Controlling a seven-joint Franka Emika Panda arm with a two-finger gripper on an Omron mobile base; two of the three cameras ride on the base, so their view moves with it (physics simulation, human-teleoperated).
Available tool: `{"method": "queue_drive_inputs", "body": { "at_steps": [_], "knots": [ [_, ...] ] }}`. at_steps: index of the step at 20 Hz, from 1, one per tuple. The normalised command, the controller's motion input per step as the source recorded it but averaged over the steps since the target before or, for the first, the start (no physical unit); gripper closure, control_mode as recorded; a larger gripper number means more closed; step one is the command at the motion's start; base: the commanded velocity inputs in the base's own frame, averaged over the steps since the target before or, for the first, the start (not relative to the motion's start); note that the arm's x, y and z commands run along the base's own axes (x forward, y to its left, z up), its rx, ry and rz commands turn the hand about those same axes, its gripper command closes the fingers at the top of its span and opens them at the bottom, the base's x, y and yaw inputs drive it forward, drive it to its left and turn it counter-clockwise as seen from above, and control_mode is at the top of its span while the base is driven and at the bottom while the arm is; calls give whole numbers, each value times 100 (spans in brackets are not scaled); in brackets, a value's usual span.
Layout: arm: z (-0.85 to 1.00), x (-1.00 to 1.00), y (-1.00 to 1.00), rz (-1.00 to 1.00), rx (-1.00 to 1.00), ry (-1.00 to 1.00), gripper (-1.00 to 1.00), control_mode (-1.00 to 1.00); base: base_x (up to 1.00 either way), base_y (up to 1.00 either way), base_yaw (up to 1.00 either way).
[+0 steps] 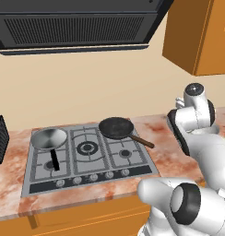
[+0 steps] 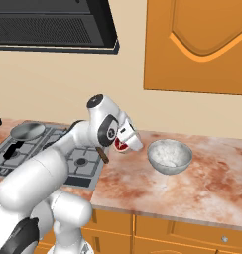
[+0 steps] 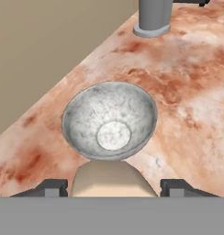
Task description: Place one of the steaks on the plate and the other in the bowl. Then place the bowl in the fridge.
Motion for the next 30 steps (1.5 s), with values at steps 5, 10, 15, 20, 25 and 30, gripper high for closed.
{"method": "queue_drive_inputs", "body": {
  "at_steps": [5,10,15,20,25,30],
  "knots": [
    [-7,7,-58,16,-6,17,100,-100,0,0,0],
    [2,35,-53,6,8,12,100,-100,0,0,0],
    [-3,27,-11,2,0,17,100,-100,0,0,0],
    [-26,11,-10,10,0,2,100,-100,0,0,0],
    [-31,2,-19,13,0,0,100,-100,0,0,0],
    [0,31,-23,8,0,6,100,-100,0,0,0]
  ]
}}
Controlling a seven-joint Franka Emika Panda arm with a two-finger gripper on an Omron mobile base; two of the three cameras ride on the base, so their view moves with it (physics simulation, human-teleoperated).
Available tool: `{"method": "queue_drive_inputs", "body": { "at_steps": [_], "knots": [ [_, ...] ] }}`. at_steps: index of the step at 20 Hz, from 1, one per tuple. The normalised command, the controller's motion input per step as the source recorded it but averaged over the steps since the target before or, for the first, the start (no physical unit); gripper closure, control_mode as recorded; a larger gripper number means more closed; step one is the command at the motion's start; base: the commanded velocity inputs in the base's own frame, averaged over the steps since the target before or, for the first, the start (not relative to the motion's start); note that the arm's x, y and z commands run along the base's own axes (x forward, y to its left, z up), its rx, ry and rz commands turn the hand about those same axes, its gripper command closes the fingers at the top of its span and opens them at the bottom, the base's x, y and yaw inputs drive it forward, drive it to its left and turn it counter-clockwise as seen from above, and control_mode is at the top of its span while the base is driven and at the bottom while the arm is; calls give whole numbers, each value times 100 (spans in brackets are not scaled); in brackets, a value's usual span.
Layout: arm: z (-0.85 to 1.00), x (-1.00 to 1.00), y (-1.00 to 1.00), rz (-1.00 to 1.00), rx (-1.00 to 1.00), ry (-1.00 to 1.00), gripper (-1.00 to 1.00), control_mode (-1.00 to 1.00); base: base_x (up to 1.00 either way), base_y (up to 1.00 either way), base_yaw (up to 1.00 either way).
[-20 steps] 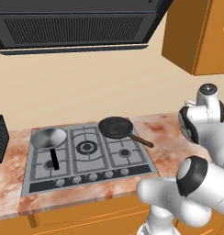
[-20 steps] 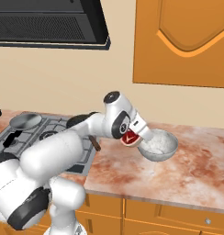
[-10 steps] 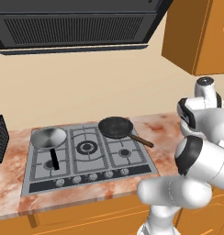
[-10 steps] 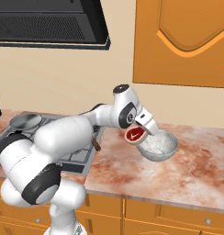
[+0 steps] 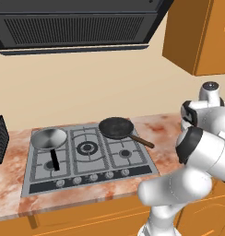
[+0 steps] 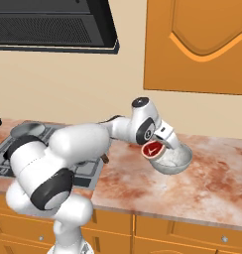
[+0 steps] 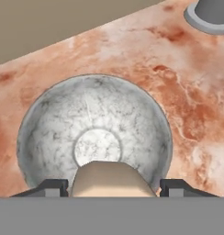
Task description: Place one of the steaks on the plate and the other in the bowl. Then place the bowl in the fridge.
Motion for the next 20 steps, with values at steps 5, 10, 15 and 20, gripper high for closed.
{"method": "queue_drive_inputs", "body": {
  "at_steps": [5,10,15,20],
  "knots": [
    [-2,27,-28,7,0,5,100,-100,0,0,0],
    [-8,14,-11,6,0,0,100,-100,0,0,0],
    [-12,17,-6,4,0,1,100,-100,0,0,0],
    [-22,23,-15,7,0,2,100,-100,0,0,0]
  ]
}}
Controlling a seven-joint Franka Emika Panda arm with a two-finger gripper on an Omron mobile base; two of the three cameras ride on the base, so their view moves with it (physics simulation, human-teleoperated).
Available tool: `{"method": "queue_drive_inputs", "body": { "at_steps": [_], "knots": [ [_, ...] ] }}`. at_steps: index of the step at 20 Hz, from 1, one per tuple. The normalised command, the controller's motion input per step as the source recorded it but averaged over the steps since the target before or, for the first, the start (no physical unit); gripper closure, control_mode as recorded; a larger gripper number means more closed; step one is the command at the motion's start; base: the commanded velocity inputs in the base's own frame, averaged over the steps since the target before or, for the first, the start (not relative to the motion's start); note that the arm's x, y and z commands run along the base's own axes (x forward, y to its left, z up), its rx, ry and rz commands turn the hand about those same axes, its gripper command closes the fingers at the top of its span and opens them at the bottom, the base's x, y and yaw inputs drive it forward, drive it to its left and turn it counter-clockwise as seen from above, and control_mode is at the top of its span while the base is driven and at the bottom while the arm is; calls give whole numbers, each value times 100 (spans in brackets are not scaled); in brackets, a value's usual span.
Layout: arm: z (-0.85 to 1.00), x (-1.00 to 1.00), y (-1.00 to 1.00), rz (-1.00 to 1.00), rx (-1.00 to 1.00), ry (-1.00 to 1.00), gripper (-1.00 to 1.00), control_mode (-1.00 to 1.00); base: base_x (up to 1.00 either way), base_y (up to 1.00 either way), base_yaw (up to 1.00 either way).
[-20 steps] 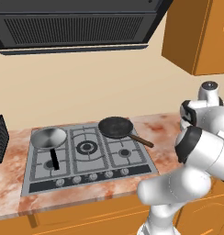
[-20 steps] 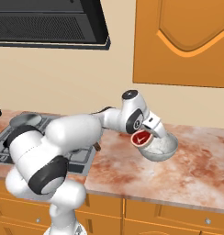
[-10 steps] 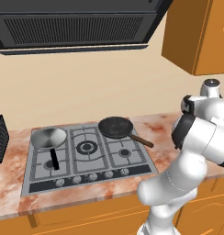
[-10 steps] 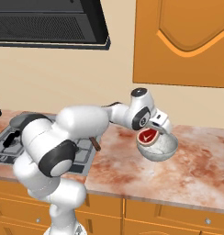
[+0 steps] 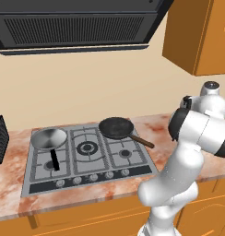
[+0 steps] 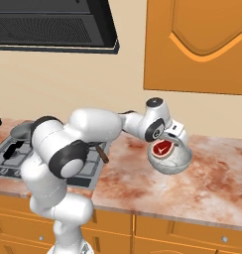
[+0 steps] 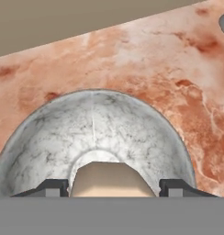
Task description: Place one of the steaks on the plate and the other in the bowl. Then place the bowl in the fridge.
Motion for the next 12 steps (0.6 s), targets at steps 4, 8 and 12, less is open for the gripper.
{"method": "queue_drive_inputs", "body": {
  "at_steps": [4,8,12],
  "knots": [
    [-25,2,-13,8,0,0,100,-100,0,0,0],
    [-20,0,-3,5,0,0,100,-100,0,0,0],
    [-9,0,-1,1,0,-1,100,-100,0,0,0]
  ]
}}
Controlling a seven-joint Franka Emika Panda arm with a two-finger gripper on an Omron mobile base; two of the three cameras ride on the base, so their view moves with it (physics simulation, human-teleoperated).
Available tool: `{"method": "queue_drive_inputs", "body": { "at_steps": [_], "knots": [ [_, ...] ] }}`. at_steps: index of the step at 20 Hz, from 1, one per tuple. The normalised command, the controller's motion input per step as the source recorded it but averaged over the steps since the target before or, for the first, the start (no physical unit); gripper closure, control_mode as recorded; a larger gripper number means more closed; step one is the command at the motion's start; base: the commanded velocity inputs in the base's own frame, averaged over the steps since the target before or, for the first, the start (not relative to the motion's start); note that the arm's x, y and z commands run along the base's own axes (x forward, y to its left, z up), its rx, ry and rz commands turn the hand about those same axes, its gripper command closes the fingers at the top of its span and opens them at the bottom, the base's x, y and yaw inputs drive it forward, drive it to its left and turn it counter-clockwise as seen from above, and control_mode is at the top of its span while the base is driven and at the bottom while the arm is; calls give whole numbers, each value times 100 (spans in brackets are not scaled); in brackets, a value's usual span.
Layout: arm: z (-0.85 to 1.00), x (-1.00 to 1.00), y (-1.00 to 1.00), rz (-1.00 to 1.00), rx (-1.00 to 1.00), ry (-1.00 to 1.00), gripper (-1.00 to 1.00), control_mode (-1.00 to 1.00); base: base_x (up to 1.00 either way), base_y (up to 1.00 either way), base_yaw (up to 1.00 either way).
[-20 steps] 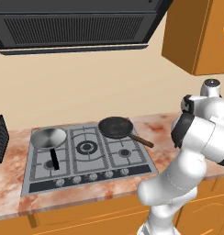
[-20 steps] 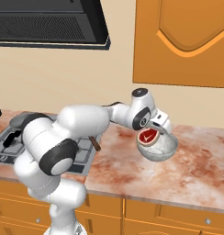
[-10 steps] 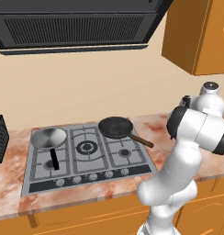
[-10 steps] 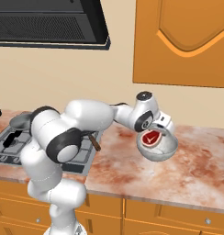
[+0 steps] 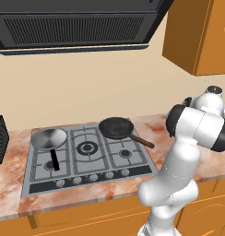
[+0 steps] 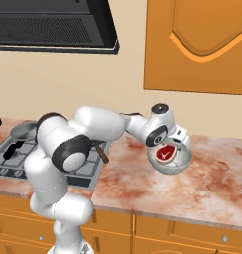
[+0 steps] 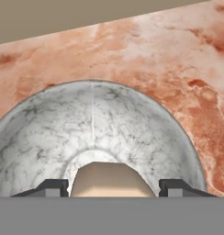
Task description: Place one of the steaks on the plate and the other in the bowl. Then place the bowl in the fridge.
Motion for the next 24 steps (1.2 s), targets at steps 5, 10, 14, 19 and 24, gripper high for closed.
{"method": "queue_drive_inputs", "body": {
  "at_steps": [5,10,14,19,24],
  "knots": [
    [-6,-1,0,0,0,-2,100,-100,0,0,0],
    [0,-4,0,0,0,0,100,-100,0,0,0],
    [0,-6,0,0,0,0,100,-100,0,0,0],
    [0,0,0,0,0,0,-100,-100,0,0,0],
    [3,0,0,0,0,0,-100,-100,0,0,0]
  ]
}}
